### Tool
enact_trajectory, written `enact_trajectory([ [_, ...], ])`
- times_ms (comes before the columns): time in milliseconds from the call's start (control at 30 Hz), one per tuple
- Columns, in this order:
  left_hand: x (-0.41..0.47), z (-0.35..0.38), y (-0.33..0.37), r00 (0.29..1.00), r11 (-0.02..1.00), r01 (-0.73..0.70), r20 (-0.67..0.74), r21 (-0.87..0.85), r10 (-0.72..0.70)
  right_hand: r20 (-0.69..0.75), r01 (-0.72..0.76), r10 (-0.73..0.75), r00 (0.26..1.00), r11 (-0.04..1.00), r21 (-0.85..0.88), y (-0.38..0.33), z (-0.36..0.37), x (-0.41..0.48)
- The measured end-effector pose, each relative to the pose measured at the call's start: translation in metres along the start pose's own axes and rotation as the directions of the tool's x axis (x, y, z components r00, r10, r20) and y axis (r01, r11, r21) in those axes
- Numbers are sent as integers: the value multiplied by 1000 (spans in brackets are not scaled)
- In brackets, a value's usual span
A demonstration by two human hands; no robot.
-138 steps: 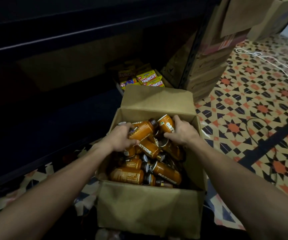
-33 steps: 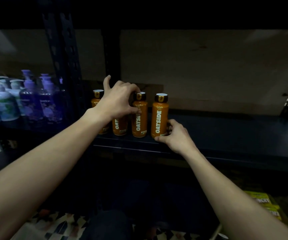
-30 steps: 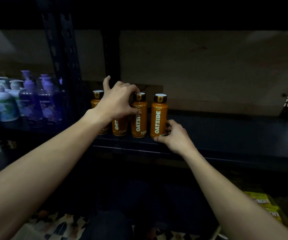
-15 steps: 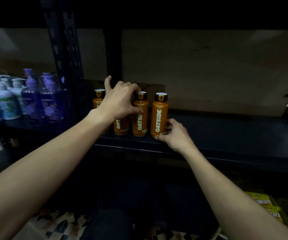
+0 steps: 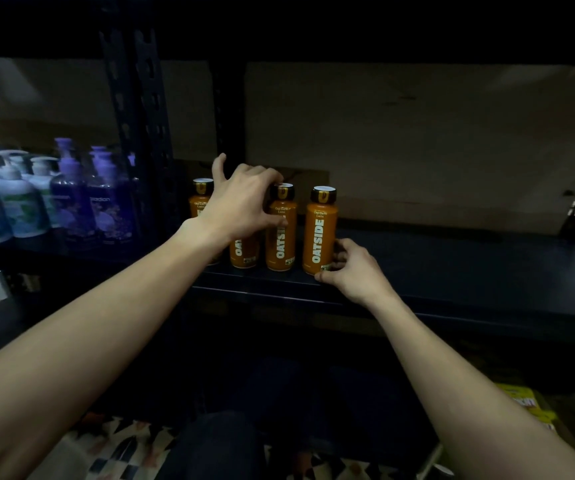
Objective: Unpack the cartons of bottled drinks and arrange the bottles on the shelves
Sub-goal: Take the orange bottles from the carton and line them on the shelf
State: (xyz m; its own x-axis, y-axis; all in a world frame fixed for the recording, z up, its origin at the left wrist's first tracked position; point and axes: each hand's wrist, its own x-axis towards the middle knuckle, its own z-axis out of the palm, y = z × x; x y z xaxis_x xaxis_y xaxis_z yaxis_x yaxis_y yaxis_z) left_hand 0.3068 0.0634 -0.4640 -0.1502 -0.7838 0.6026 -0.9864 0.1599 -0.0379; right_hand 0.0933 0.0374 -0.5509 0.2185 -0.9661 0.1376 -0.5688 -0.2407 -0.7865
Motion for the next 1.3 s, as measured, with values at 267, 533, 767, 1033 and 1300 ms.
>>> enact_trajectory([
  [267,-42,5,27,983,975,-16,-182,-222,-25,-87,40,-43,995,998,-44,18,-22,-34],
  [533,-90,45,98,986,872,-101,71,-479,153,-217,3,-23,976,995,-95,58,-63,-105],
  [767,-102,103,188,862,798,-144,323,-585,391,-224,-201,154,962,957,-207,128,-86,-171],
  [1033,-130,174,290,587,735,-225,513,-640,626,-154,-468,443,883,809,-355,221,-107,-230],
  [1300,-166,244,342,360,714,-399,618,-575,699,99,-568,700,707,646,-509,291,-90,-244],
])
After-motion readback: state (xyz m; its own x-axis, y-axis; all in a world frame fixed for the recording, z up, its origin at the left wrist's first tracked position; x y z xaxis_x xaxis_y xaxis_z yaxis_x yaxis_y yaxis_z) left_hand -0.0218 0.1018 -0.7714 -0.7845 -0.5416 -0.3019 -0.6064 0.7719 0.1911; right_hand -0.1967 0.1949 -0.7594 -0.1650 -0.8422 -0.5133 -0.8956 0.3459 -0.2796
